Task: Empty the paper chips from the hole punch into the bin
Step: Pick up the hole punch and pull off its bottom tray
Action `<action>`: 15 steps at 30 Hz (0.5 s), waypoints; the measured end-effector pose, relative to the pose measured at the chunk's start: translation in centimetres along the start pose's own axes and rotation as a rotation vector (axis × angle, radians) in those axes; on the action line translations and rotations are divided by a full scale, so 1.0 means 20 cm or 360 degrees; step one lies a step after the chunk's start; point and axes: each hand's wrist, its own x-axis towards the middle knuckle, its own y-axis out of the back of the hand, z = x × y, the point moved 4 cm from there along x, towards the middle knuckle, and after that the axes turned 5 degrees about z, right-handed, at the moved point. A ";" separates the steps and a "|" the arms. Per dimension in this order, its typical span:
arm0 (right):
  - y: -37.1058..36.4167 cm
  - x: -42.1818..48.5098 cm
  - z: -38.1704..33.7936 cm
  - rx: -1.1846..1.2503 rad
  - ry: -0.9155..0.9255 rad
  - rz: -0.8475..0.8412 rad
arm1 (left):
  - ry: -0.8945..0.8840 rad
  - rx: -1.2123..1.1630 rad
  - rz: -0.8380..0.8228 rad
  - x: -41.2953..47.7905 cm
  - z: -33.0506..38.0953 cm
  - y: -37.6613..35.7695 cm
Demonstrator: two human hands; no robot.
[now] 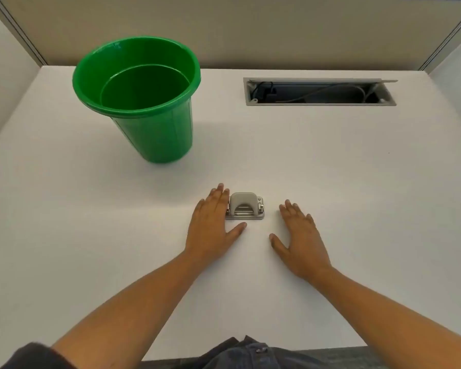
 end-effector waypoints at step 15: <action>0.16 0.08 -0.19 0.1728 -0.0863 0.0061 | 0.0503 -0.0587 0.0115 0.12 0.13 0.22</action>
